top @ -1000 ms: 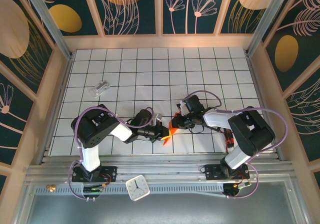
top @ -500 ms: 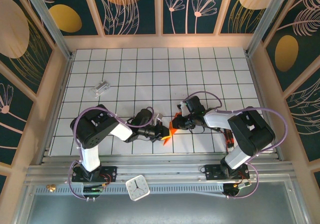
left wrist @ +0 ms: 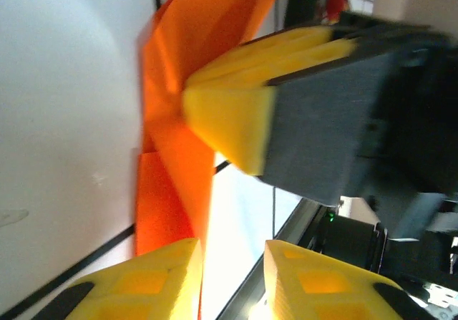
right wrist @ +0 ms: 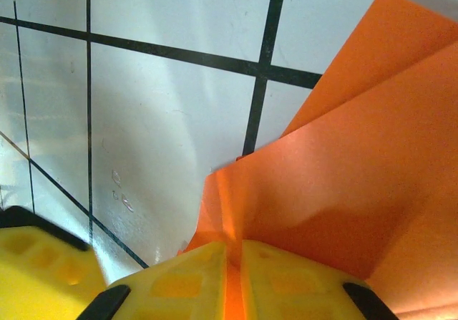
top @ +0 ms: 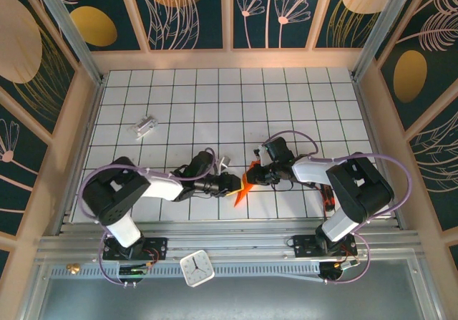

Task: Fold a paper plane with a square sheet of paper (pick it up from the middle)
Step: Perform the fifth fold on the wing at the bottom-center of the table.

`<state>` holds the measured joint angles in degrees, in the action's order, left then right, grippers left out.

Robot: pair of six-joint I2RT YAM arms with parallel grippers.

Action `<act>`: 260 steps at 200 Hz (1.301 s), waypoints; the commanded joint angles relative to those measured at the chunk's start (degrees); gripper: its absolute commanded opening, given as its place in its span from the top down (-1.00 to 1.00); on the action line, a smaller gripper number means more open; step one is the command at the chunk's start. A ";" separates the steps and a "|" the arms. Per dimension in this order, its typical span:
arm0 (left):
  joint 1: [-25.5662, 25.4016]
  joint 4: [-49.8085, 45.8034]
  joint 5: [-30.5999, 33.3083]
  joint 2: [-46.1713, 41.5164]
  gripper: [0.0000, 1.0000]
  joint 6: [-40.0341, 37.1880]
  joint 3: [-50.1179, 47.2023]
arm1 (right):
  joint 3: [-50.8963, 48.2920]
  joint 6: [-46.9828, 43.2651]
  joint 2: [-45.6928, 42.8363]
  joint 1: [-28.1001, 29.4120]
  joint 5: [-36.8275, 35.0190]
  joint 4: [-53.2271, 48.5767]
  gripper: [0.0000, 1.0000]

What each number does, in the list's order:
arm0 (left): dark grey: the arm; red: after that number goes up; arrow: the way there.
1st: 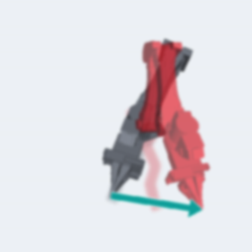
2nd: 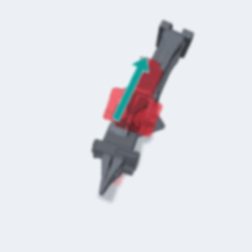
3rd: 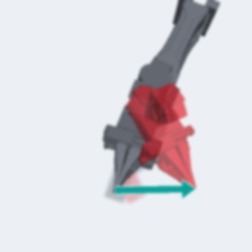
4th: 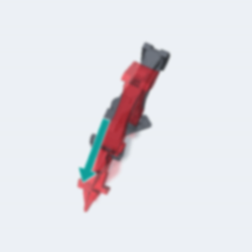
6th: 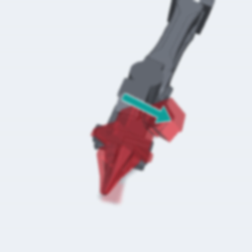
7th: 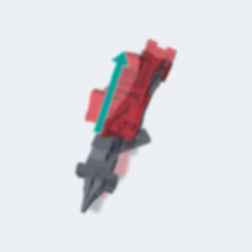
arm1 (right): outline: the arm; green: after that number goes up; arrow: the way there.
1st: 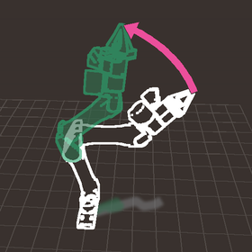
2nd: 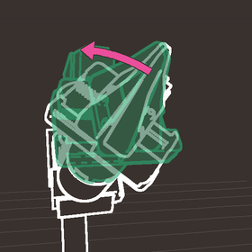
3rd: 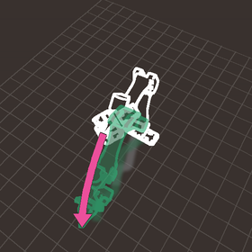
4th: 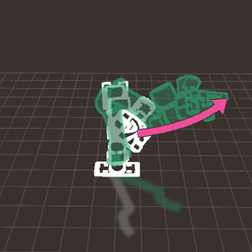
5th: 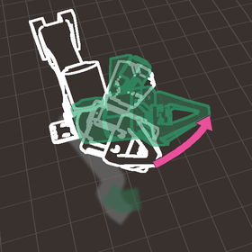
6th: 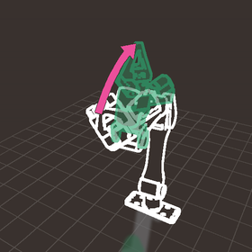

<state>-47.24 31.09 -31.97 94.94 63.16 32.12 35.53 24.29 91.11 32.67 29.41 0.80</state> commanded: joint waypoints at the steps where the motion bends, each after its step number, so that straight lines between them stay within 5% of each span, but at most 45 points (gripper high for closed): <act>1: -0.25 -7.39 5.52 -5.65 0.39 -8.27 0.75 | -2.28 -1.00 1.13 -0.67 -3.83 -4.58 0.68; 89: -6.40 -20.63 13.65 -3.22 0.36 -21.00 6.94 | -2.04 -1.17 1.50 -0.74 -3.83 -4.65 0.68; 260: -6.27 -15.96 7.46 2.95 0.95 -17.41 6.14 | -1.67 -1.33 -2.65 -0.95 -2.79 -5.36 0.65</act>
<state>-53.80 12.78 -22.04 96.92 43.59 39.44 35.40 24.27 90.11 32.45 28.99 -0.30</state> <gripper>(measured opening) 0.057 0.170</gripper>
